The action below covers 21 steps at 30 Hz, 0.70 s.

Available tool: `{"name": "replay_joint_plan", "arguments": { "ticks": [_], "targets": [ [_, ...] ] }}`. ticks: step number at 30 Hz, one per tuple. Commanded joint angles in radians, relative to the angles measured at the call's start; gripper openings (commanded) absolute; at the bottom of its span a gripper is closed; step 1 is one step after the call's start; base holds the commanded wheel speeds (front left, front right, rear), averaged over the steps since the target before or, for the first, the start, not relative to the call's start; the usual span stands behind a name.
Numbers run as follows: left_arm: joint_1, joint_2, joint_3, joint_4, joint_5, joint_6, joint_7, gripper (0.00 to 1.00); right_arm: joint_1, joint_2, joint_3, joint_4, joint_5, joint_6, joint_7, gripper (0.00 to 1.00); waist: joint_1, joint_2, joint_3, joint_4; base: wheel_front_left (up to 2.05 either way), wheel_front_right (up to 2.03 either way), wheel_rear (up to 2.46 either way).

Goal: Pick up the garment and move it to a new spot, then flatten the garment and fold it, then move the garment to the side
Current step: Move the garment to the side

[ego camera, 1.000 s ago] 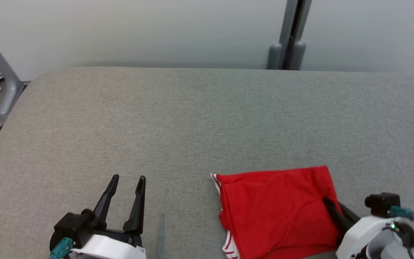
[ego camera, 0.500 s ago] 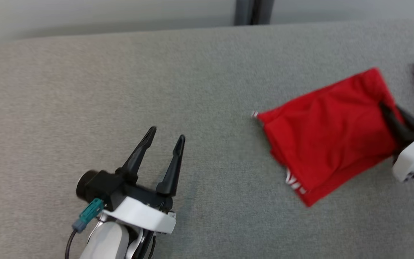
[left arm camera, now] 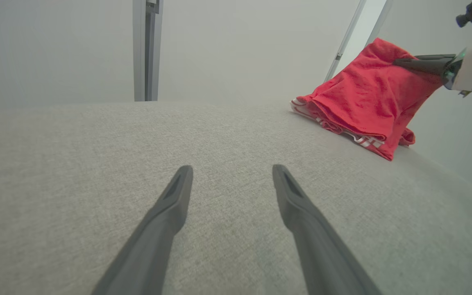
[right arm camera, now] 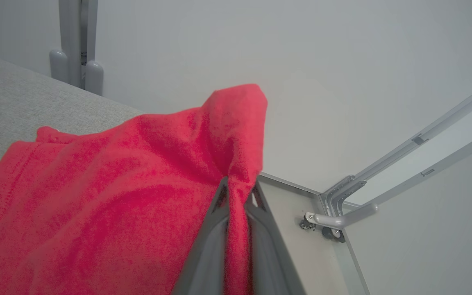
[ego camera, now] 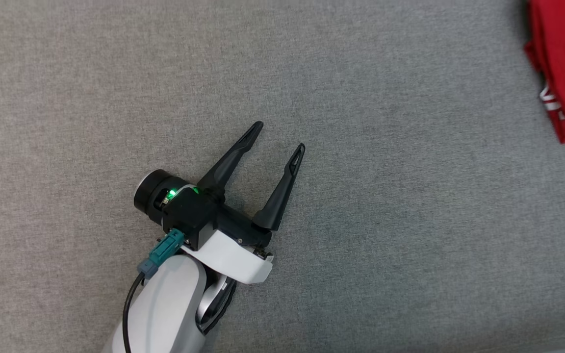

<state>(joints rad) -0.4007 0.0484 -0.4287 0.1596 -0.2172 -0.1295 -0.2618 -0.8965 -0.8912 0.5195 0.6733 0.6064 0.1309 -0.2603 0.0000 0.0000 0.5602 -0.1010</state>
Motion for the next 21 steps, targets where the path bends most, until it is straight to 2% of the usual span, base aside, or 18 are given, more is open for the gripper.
{"name": "replay_joint_plan", "arguments": {
  "ticks": [1,8,13,17,21],
  "targets": [
    [-0.021,0.005,0.000,-0.004,0.006,-0.002,-0.003,1.00,-0.015,-0.028,-0.022,0.013,-0.015,-0.001,-0.006,0.00,0.0000,0.0000,0.028,0.006,0.00,0.00,0.00],
    [-0.030,0.007,-0.013,0.009,0.004,-0.002,-0.001,1.00,-0.023,-0.075,-0.073,0.046,-0.036,-0.001,0.011,0.00,0.0000,0.0000,0.061,0.013,0.00,0.00,0.00],
    [-0.043,0.008,-0.032,0.014,0.012,-0.001,0.001,1.00,-0.036,-0.099,-0.109,0.116,-0.071,-0.001,0.025,0.00,0.0000,0.0000,0.090,0.031,0.00,0.00,0.00],
    [-0.055,0.013,-0.029,0.021,0.015,-0.001,0.003,1.00,-0.055,-0.113,-0.120,0.198,-0.170,-0.001,0.033,0.00,0.0000,0.0000,0.126,0.052,0.00,0.00,0.00],
    [-0.067,0.023,-0.030,0.028,0.013,0.000,0.006,1.00,-0.095,-0.100,-0.166,0.307,-0.285,-0.001,0.027,0.00,0.0000,0.0000,0.161,0.078,0.00,0.00,0.00]
  ]
}}
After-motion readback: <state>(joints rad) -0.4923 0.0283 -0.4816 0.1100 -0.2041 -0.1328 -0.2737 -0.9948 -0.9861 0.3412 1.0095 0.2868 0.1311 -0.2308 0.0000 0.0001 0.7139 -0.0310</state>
